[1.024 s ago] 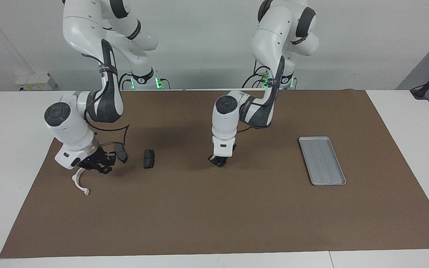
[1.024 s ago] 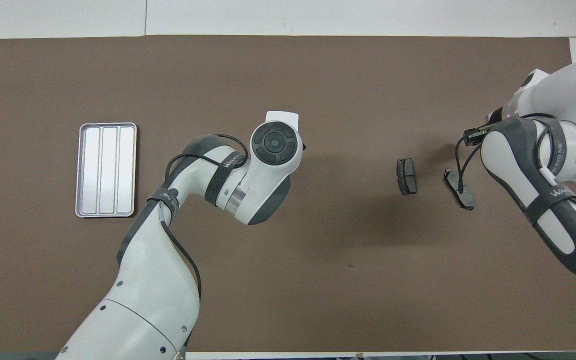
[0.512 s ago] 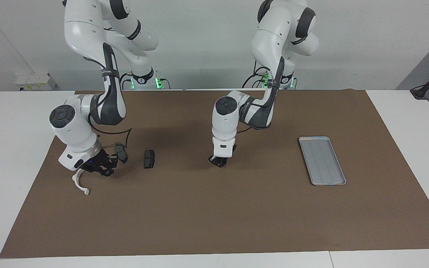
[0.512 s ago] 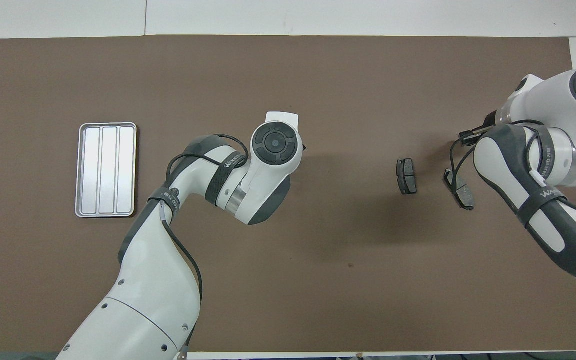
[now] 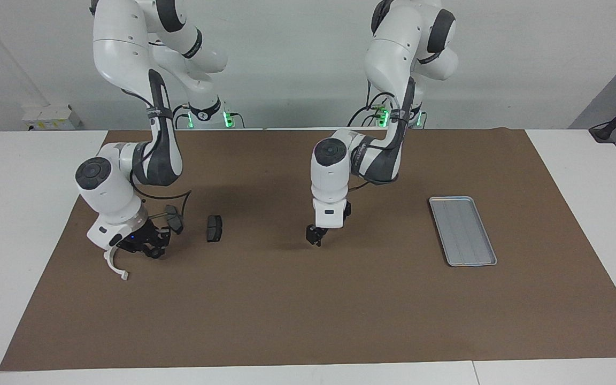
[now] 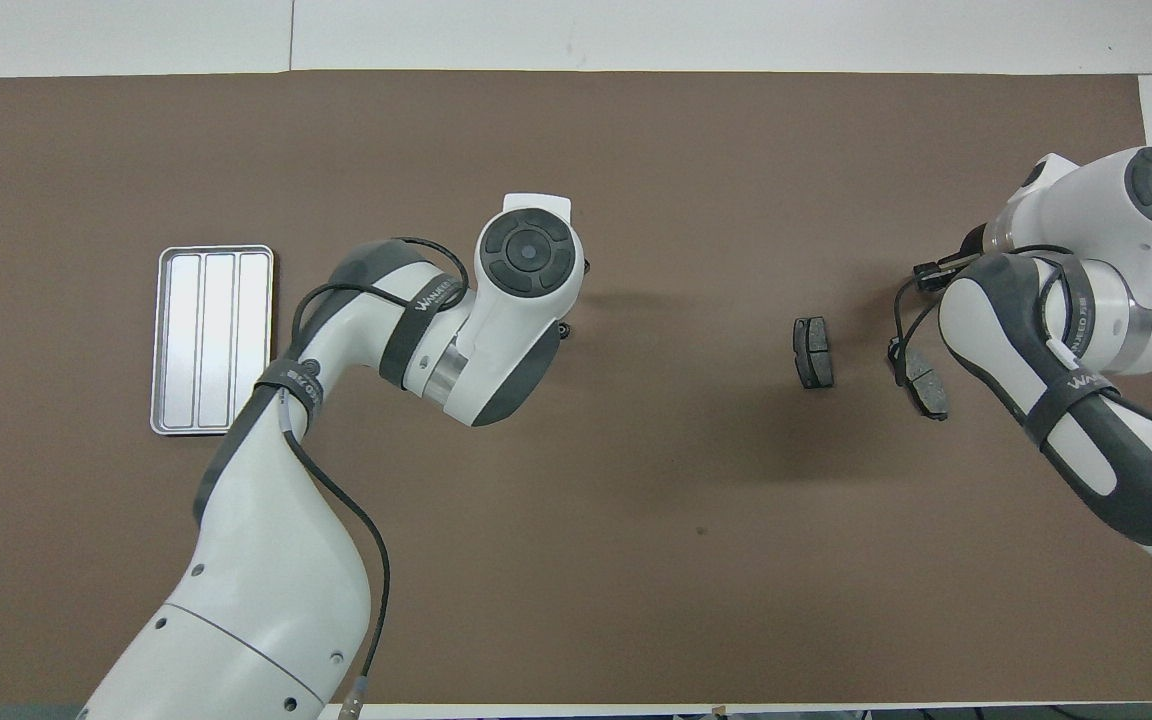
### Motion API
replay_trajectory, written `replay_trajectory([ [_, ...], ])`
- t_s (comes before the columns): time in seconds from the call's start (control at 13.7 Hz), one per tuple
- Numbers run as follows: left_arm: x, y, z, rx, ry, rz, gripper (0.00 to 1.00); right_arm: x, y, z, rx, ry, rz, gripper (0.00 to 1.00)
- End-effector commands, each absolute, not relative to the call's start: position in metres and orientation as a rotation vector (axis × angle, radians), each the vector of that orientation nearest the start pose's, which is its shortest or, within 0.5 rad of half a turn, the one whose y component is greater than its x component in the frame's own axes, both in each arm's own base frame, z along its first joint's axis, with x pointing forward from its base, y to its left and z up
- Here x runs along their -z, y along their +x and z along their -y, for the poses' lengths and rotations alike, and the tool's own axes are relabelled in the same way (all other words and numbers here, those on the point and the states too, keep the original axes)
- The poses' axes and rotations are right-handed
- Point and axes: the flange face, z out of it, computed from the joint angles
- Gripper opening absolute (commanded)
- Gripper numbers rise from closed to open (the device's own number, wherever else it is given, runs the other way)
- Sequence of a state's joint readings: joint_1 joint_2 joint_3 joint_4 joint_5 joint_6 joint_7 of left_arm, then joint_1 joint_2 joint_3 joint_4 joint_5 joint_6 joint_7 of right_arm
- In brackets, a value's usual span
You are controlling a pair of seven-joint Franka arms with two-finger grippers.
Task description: Place bearing gear from tray to pile
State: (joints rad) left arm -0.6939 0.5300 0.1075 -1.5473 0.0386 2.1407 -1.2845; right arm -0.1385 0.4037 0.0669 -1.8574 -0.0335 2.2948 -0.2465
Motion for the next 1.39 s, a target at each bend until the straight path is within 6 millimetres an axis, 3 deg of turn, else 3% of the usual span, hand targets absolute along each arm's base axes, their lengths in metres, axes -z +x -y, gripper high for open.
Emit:
replay_trajectory([
  [0.0,-0.429,0.589,0.335,0.192,-2.941,1.07,1.0,-0.306,0.637,0.054,0.072,-3.13,0.304,0.0],
  [0.07,-0.458,0.595,0.304,0.198,-2.959,1.028,1.0,-0.306,0.637,0.054,0.072,-3.132,0.303,0.0],
  [0.22,-0.502,0.595,0.258,0.176,-2.992,0.893,1.0,-0.306,0.638,0.052,0.074,-3.131,0.305,0.2],
  [0.44,-0.558,0.589,0.174,0.125,-3.028,0.734,1.0,-0.305,0.637,0.053,0.069,-3.131,0.303,0.21],
  [0.66,-0.599,0.572,0.104,0.059,-3.083,0.558,1.0,-0.304,0.637,0.053,0.067,-3.131,0.303,0.21],
  [0.73,-0.607,0.568,0.071,0.03,-3.092,0.507,1.0,-0.304,0.637,0.052,0.067,-3.131,0.306,0.21],
  [0.95,-0.625,0.556,0.039,-0.012,-3.109,0.446,1.0,-0.299,0.637,0.052,0.055,-3.129,0.301,0.21],
  [1.1,-0.633,0.554,0.029,-0.036,-3.11,0.425,1.0,-0.296,0.638,0.052,0.06,-3.129,0.301,0.21],
  [1.32,-0.627,0.552,0.008,-0.016,-3.157,0.347,1.0,-0.283,0.639,0.052,0.065,-3.128,0.3,0.21],
])
